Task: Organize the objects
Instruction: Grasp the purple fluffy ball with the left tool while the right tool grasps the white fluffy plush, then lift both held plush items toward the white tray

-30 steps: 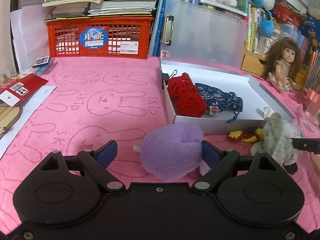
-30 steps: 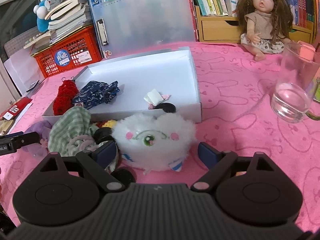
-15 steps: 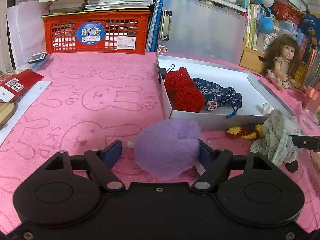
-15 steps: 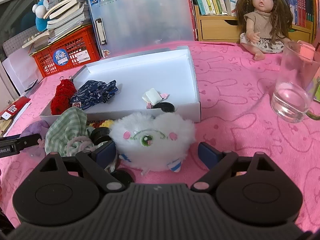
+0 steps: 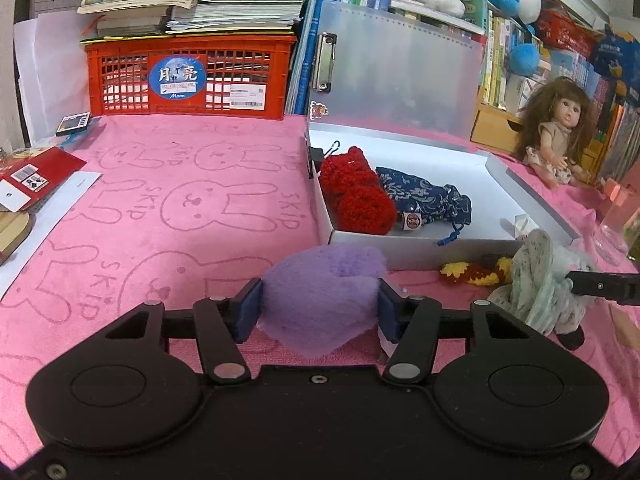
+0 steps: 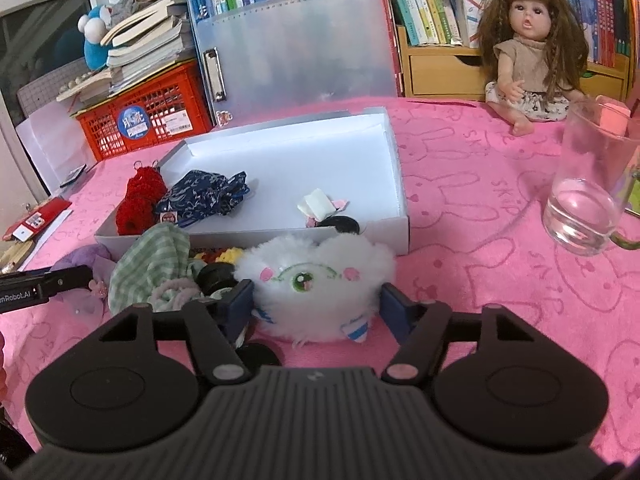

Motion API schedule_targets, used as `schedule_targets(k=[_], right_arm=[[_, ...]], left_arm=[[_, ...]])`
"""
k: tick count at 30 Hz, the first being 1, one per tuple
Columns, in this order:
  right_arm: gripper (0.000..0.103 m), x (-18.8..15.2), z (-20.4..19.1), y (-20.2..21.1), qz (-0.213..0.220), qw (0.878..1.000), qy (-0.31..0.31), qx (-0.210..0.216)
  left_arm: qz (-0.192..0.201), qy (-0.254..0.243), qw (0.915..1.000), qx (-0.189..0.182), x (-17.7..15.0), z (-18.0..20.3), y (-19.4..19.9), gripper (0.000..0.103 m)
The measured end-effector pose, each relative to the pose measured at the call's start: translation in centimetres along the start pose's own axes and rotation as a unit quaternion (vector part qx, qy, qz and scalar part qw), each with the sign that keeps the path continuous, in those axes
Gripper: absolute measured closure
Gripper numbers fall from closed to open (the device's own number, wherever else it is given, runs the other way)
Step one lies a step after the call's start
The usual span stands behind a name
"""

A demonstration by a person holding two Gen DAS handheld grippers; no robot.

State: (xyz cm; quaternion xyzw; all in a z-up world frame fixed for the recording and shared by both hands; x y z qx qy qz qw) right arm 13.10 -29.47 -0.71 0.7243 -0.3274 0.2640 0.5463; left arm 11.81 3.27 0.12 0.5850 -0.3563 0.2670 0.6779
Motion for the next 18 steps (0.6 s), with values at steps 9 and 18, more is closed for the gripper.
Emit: schedule_targets(k=[9, 18], right_arm=[[0.041, 0.3, -0.2, 1.1, 0.011, 1.000, 0.006, 0.001], [0.045, 0.7, -0.5, 2.2, 0.020, 1.000, 0.007, 0.002]], left_arm=[[0.014, 0.002, 0.9999, -0.005, 0.6, 0.0, 1.3, 0.048], [0.024, 0.000, 0.9996, -0.017, 1.5, 0.9, 2.2, 0.048]])
Point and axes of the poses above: each gripper's, at about its wrist camera, not at the fingertips, and y roughly against the way its jaws point, z to its right, x to its top, the point moved 3 cm from there along -y, roughly the way its jaws point, and after that the axes turned 5 degrees about -y, right-handed, at the moved point
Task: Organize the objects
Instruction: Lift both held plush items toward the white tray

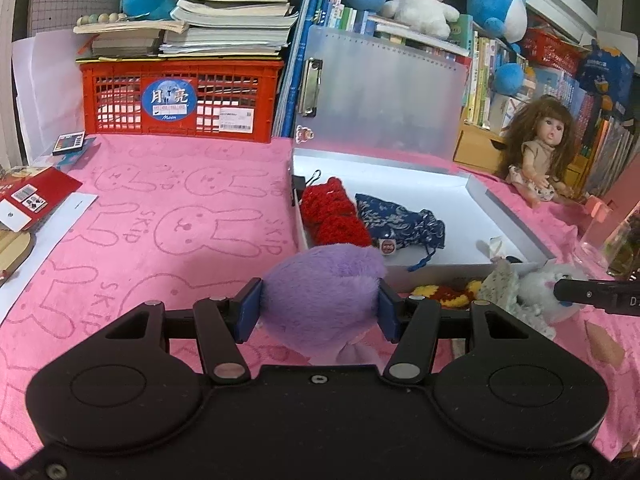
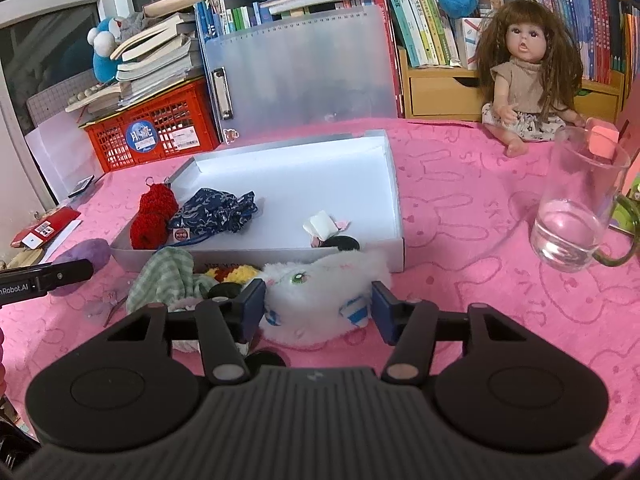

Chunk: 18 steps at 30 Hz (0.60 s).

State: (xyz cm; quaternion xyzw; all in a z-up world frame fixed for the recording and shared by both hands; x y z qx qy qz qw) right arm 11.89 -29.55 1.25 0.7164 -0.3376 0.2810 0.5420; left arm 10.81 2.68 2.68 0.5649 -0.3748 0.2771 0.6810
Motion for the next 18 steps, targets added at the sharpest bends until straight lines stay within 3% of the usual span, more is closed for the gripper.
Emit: schedule_targets(k=[18], right_arm=[[0.049, 0.5, 0.3, 0.9, 0.006, 1.000, -0.017, 0.005]], left_arm=[[0.003, -0.004, 0.9998, -0.019, 1.1, 1.4, 0.4, 0.048]])
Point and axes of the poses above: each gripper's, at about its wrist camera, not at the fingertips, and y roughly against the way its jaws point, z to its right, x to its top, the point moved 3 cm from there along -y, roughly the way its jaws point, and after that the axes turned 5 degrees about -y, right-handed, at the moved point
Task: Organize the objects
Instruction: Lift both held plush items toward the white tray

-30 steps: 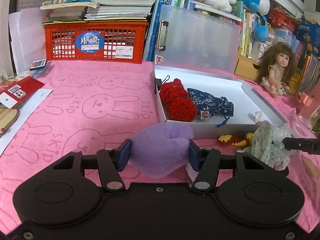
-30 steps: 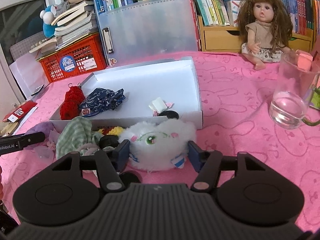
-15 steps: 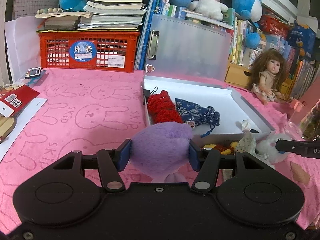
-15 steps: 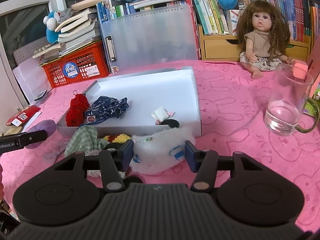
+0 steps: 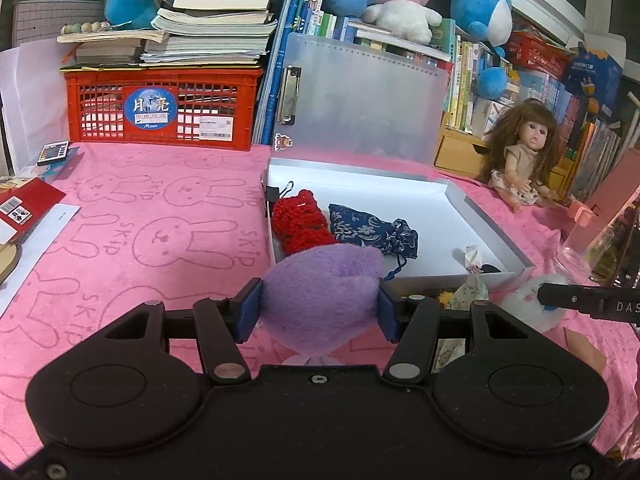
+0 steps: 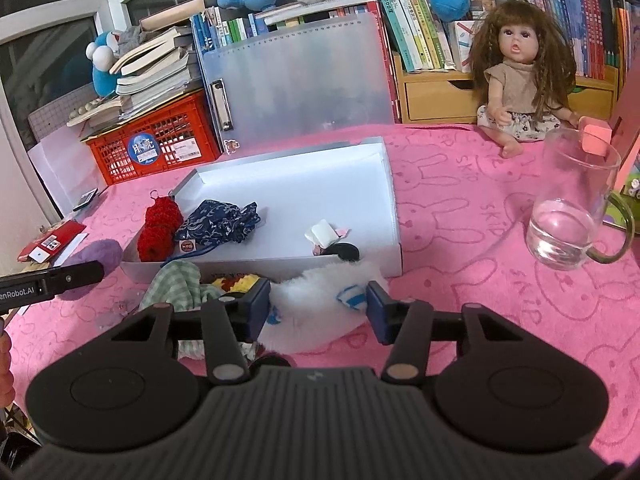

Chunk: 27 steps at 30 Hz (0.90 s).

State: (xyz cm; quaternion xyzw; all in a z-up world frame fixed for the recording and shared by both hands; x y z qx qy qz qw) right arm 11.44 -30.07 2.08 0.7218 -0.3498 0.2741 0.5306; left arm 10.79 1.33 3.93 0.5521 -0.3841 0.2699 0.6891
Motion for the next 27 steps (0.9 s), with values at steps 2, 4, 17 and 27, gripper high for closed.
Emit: schedule_targets(k=[2, 4, 17, 27], right_arm=[[0.050, 0.0, 0.1, 0.1, 0.003, 1.000, -0.002, -0.001], [0.052, 0.2, 0.2, 0.3, 0.006, 1.000, -0.006, -0.001], [0.038, 0.2, 0.9, 0.4, 0.002, 1.000, -0.016, -0.006], [0.030, -1.3, -0.1, -0.8, -0.021, 1.000, -0.009, -0.005]], left_arm=[[0.000, 0.001, 1.0000, 0.000, 0.0, 0.0, 0.0, 0.048], [-0.001, 0.001, 1.0000, 0.001, 0.0, 0.0, -0.1, 0.048], [-0.003, -0.001, 1.0000, -0.003, 0.0, 0.2, -0.2, 0.048], [-0.008, -0.004, 0.9999, -0.005, -0.3, 0.4, -0.3, 0.048]])
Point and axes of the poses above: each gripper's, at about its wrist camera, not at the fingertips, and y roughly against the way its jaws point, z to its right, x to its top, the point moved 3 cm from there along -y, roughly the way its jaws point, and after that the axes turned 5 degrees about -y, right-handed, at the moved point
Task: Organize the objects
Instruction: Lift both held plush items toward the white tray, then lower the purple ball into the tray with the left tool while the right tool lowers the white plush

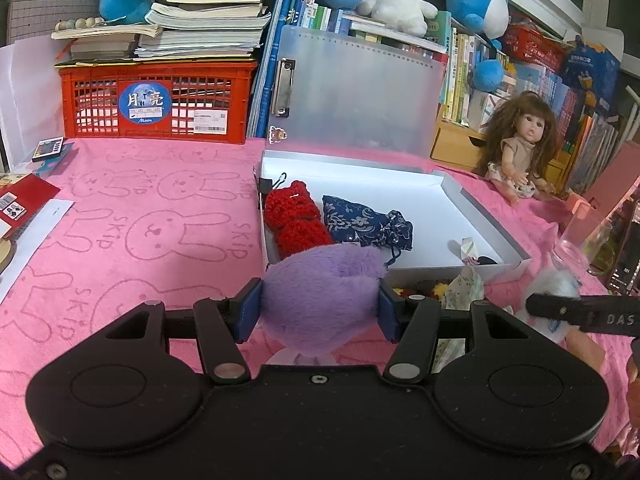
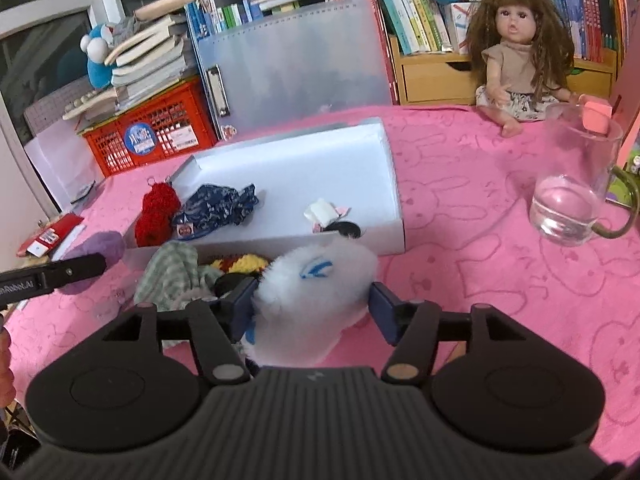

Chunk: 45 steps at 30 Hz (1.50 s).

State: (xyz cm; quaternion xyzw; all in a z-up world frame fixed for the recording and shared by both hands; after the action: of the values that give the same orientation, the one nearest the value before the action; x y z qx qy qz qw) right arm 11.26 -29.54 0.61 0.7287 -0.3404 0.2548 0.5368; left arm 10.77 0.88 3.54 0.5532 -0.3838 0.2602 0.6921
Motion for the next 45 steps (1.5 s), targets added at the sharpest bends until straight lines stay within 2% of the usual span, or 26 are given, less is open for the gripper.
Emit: schedule_targets(k=[3, 5, 6, 15, 28, 45], right_arm=[[0.030, -0.6, 0.0, -0.7, -0.013, 1.000, 0.001, -0.009], [0.044, -0.9, 0.3, -0.9, -0.020, 1.000, -0.004, -0.007], [0.045, -1.0, 0.4, -0.8, -0.019, 1.000, -0.009, -0.001], [0.053, -0.3, 0.5, 0.1, -0.001, 1.000, -0.016, 0.005], [0.054, 2.1, 0.7, 1.8, 0.034, 0.999, -0.028, 0.008], [0.054, 6.7, 0.4, 2.9, 0.080, 0.996, -0.043, 0.016]], left_arm=[[-0.002, 0.000, 1.0000, -0.001, 0.0, 0.0, -0.1, 0.048], [-0.002, 0.001, 1.0000, -0.001, -0.1, 0.0, -0.1, 0.048], [-0.003, 0.000, 1.0000, -0.001, -0.1, 0.0, -0.1, 0.048], [-0.001, 0.000, 1.0000, -0.004, 0.1, 0.4, -0.3, 0.048], [0.011, 0.007, 0.9998, -0.014, 2.1, 0.8, -0.2, 0.048], [0.035, 0.007, 0.9991, -0.024, 7.0, 1.8, -0.6, 0.048]])
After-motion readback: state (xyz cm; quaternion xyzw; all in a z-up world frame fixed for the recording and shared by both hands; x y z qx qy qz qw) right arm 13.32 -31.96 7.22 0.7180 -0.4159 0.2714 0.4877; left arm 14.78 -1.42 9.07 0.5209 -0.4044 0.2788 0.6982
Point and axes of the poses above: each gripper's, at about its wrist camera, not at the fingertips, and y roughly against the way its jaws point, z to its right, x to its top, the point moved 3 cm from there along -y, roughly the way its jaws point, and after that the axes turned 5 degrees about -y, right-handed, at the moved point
